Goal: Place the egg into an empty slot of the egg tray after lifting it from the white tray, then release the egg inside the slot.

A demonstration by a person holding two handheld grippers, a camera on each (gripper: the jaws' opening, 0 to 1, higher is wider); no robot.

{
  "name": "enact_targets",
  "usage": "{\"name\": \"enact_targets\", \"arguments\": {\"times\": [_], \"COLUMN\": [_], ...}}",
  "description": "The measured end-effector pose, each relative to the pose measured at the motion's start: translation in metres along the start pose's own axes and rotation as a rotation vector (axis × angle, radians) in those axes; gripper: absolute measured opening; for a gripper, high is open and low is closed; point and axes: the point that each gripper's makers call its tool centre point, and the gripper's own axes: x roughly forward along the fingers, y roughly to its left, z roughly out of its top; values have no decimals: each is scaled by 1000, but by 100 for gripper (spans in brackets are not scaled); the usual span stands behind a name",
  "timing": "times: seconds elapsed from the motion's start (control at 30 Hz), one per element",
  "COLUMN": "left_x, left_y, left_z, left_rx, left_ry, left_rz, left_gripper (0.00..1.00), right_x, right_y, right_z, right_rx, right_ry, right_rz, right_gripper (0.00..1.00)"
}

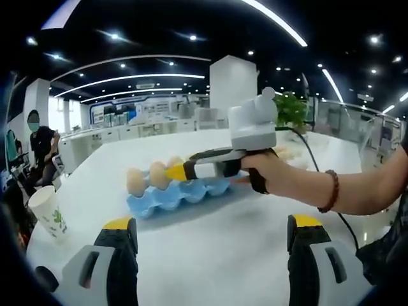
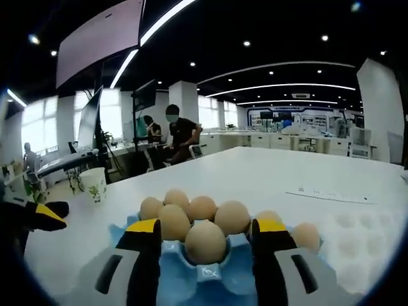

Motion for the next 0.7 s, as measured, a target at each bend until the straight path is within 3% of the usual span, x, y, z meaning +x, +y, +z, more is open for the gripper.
{"name": "enact_targets", "arguments": {"times": [0.7], "left_x": [0], "left_y": [-9], "left_z": [3], "left_rx": [11], "left_ry": [-3], "left_rz": [-10], "left_gripper": [100], "right_x": [-25], "right_y": [-25], "right_z": [1], "right_rx": [15], "right_ry": [7], "right_rz": [-39], "right_gripper": [78]}}
